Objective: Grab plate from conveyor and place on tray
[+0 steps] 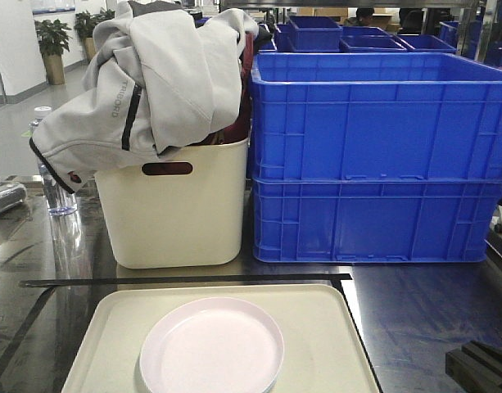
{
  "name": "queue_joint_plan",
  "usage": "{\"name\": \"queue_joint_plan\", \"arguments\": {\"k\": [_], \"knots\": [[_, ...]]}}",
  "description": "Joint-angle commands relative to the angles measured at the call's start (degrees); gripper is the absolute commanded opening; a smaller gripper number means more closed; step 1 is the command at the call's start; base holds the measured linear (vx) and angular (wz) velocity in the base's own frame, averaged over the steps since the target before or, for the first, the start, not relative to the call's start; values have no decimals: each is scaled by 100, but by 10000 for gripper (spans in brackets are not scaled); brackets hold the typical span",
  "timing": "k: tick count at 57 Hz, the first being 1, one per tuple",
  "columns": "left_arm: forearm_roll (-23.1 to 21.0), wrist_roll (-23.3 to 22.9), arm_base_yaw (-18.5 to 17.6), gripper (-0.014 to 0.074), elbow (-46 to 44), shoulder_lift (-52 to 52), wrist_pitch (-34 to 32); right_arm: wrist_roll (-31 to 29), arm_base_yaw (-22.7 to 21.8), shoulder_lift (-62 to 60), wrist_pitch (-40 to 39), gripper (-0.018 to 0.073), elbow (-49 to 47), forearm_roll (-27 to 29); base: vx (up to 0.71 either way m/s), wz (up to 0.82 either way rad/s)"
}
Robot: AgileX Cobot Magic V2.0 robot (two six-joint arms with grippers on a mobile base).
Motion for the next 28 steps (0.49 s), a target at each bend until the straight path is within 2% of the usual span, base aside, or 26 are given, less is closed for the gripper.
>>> {"name": "queue_joint_plan", "arguments": {"k": [1, 12, 17, 21, 28], "knots": [[-61, -46, -27, 0, -160, 5, -409, -13, -20, -35, -513, -9, -156, -34, 0, 0], [-30, 28, -27, 0, -118, -26, -571, -18, -20, -35, -472, -9, -156, -34, 0, 0], [-3, 362, -27, 0, 152, -400, -999, -18, -20, -35, -472, -9, -156, -34, 0, 0], [-63, 524, -27, 1, 687, -941, -1690, -18, -20, -35, -472, -9, -156, -34, 0, 0], [-63, 450, -27, 0, 2039, -1948, -3065, -18, -20, -35, -472, -9, -156, -34, 0, 0]]}}
